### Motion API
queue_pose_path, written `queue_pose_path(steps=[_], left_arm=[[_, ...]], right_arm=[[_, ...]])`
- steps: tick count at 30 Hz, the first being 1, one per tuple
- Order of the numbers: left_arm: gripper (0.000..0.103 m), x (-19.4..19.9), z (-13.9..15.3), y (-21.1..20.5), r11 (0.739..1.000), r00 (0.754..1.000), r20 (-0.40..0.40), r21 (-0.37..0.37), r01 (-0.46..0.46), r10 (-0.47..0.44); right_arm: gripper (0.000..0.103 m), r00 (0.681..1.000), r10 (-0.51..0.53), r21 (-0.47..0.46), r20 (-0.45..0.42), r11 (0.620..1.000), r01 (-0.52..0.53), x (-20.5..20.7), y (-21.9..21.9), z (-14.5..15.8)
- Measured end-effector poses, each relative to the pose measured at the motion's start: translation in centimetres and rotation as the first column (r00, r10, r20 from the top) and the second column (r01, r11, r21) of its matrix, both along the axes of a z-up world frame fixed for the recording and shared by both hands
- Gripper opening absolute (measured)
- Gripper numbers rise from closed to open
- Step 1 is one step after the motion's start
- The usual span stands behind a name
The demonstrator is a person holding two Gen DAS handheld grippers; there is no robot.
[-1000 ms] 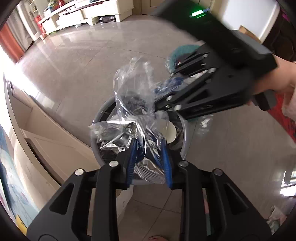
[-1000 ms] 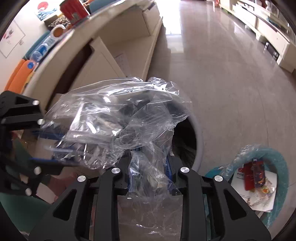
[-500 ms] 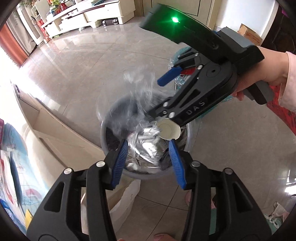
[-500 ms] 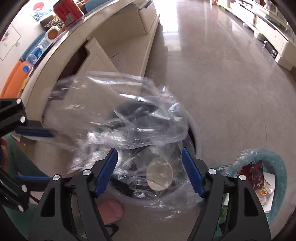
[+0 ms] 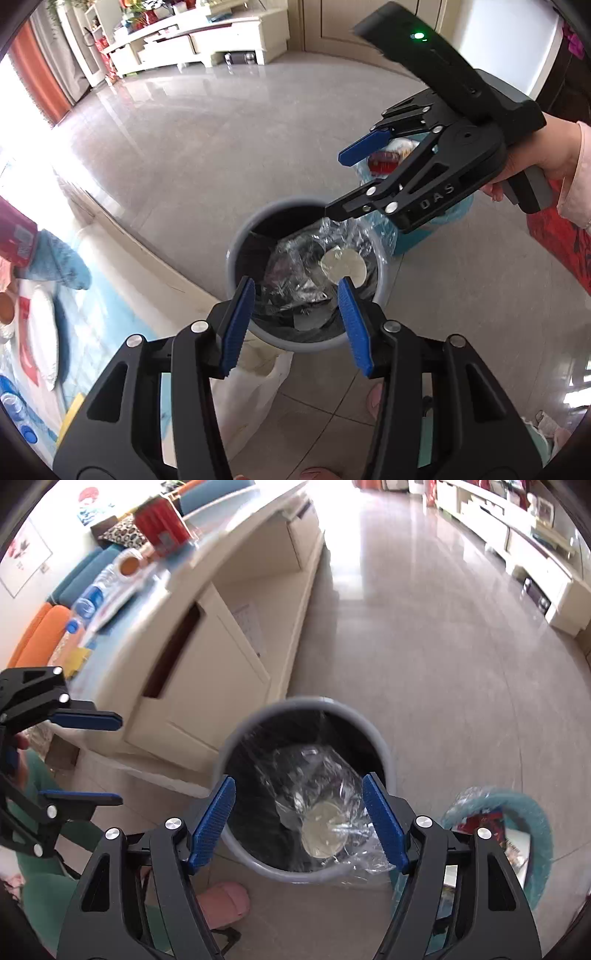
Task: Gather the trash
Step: 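Bring both tools back over the table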
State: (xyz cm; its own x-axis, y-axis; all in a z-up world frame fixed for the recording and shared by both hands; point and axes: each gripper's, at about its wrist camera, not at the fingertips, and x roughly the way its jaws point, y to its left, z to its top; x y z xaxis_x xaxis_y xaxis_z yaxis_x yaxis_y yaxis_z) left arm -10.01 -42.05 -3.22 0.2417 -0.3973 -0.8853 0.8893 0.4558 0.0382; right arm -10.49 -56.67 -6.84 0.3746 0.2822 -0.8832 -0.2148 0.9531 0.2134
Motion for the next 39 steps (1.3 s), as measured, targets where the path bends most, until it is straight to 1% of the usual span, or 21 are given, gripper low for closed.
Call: queue_pose_path(steps=[2, 4, 6, 7, 9, 13, 16, 21, 27, 29, 30, 31, 32, 39], left_arm=[[0.052, -0.1, 1.0, 0.9, 1.0, 1.0, 0.026, -0.016, -0.013, 0.013], [0.053, 0.1, 2.1, 1.9, 0.999, 0.999, 0.035, -0.042, -0.026, 0.027], [0.054, 0.4, 3.3, 3.2, 0.997, 0.998, 0.049, -0.067, -0.047, 0.05], [0.057, 0.6, 4.0, 4.0, 0.995, 0.996, 0.061, -0.08, -0.056, 0.061], [0.06, 0.8, 5.2, 5.7, 0.991, 0.992, 0.081, -0.105, -0.083, 0.092], [0.06, 1.9, 6.7, 9.9, 0.979, 0.978, 0.109, -0.128, -0.161, 0.175], [0.06, 2.7, 7.0, 13.1, 0.966, 0.964, 0.117, -0.127, -0.225, 0.24], [0.06, 3.4, 7.7, 18.6, 0.94, 0.936, 0.125, -0.14, -0.311, 0.328], [0.06, 4.8, 7.8, 24.9, 0.907, 0.905, 0.109, -0.15, -0.395, 0.412], [0.061, 5.1, 7.6, 26.4, 0.896, 0.895, 0.106, -0.154, -0.416, 0.433], [0.064, 5.2, 7.4, 27.3, 0.89, 0.889, 0.108, -0.157, -0.427, 0.446], [0.068, 5.3, 7.3, 27.9, 0.884, 0.883, 0.105, -0.162, -0.439, 0.458], [0.069, 5.4, 7.2, 28.5, 0.877, 0.877, 0.103, -0.166, -0.451, 0.47], [0.069, 6.2, 5.9, 31.7, 0.846, 0.85, 0.08, -0.176, -0.503, 0.521]], right_arm=[[0.072, 1.0, 0.011, 0.005, 0.029, 1.0, -0.011, -0.1, 0.5, 2.0], [0.072, 0.998, 0.03, 0.001, 0.059, 1.0, -0.03, 0.0, 1.4, 3.7], [0.072, 0.993, 0.06, 0.01, 0.101, 0.998, -0.061, 0.2, 2.6, 6.1], [0.072, 0.99, 0.075, 0.017, 0.12, 0.997, -0.078, 0.3, 3.3, 7.2], [0.072, 0.978, 0.116, 0.038, 0.171, 0.991, -0.125, 0.5, 5.2, 9.6], [0.073, 0.95, 0.195, 0.064, 0.245, 0.974, -0.217, 1.1, 9.4, 13.0], [0.073, 0.93, 0.247, 0.072, 0.273, 0.959, -0.276, 2.0, 12.9, 14.4], [0.073, 0.898, 0.337, 0.051, 0.283, 0.929, -0.365, 3.4, 18.5, 15.6], [0.073, 0.876, 0.395, 0.052, 0.277, 0.904, -0.424, 4.7, 23.9, 15.9], [0.073, 0.867, 0.415, 0.047, 0.275, 0.895, -0.443, 5.0, 25.5, 15.9], [0.073, 0.863, 0.424, 0.046, 0.275, 0.891, -0.452, 5.2, 26.3, 15.9], [0.073, 0.861, 0.428, 0.047, 0.276, 0.889, -0.456, 5.1, 27.0, 15.7], [0.073, 0.86, 0.428, 0.048, 0.276, 0.888, -0.458, 5.2, 27.4, 15.7], [0.073, 0.87, 0.392, 0.136, 0.3, 0.885, -0.446, 5.2, 30.3, 14.7]])
